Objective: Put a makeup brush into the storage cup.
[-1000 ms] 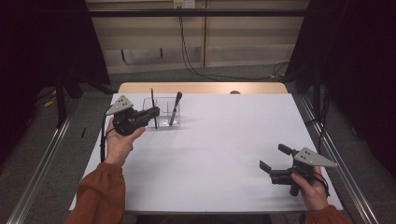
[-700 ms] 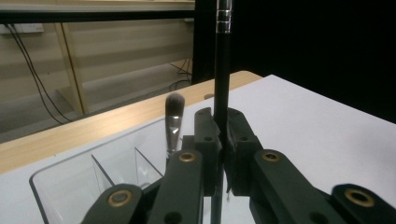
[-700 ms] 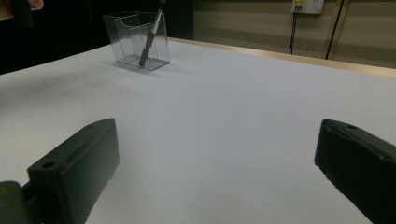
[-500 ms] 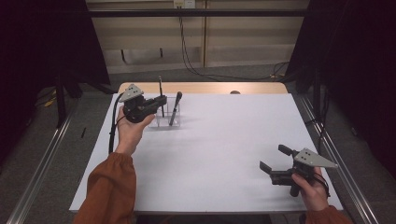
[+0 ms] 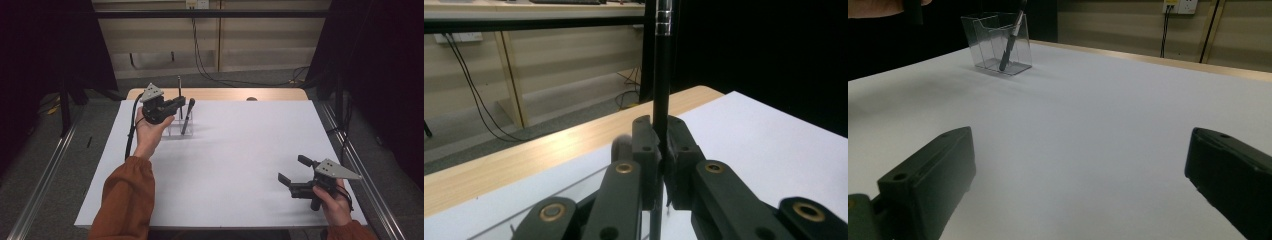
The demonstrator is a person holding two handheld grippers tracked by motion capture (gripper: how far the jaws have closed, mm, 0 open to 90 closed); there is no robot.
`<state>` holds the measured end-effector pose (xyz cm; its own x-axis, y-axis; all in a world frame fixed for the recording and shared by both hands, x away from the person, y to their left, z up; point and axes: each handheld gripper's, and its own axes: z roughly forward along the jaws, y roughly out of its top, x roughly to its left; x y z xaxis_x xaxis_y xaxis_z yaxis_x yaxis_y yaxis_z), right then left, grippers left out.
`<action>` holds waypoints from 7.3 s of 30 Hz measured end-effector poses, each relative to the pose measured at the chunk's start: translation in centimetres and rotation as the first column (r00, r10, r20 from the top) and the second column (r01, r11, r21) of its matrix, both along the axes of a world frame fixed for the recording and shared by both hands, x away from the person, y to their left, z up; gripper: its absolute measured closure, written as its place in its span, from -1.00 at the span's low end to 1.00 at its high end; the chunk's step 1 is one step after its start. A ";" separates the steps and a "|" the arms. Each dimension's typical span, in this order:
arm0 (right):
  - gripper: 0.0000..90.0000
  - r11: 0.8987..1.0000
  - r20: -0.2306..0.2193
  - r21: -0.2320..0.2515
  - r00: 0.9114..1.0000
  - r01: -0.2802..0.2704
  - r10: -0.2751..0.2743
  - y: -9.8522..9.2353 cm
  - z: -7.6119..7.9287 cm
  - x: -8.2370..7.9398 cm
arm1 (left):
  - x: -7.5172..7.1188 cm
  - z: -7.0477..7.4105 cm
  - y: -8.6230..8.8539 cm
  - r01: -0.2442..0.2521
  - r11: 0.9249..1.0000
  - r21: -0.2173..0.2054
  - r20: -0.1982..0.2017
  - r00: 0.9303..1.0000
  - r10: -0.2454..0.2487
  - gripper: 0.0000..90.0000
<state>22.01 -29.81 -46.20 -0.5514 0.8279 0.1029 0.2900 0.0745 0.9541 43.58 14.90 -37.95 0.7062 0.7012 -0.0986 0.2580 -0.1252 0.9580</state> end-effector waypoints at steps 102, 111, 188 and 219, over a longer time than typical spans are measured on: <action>-1.00 1.000 -0.008 0.002 1.000 -0.013 0.013 -0.1 -0.2 0.3 | 1.6 -5.6 -0.2 -0.101 0.993 0.068 -0.081 0.991 0.107 -0.59; -1.00 1.000 -0.006 0.007 1.000 -0.007 0.007 -0.3 -0.3 0.7 | 0.8 -4.8 0.2 -0.073 0.996 0.050 -0.109 0.991 0.078 -0.90; -1.00 0.999 0.020 -0.008 0.999 0.031 -0.031 -0.6 0.1 -0.9 | -16.6 -6.0 9.4 -0.126 0.991 0.040 -0.027 0.992 0.127 -0.95; -1.00 0.999 0.028 -0.015 0.999 0.031 -0.031 -0.6 0.1 -1.3 | -19.9 -6.8 10.4 -0.095 0.994 0.057 -0.021 0.995 0.096 -0.95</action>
<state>20.75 -30.39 -46.09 -0.5279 0.8460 0.0749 0.2655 0.0806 0.9607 23.71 25.30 -44.73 0.6337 0.7701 -0.0735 0.2937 -0.1516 0.9438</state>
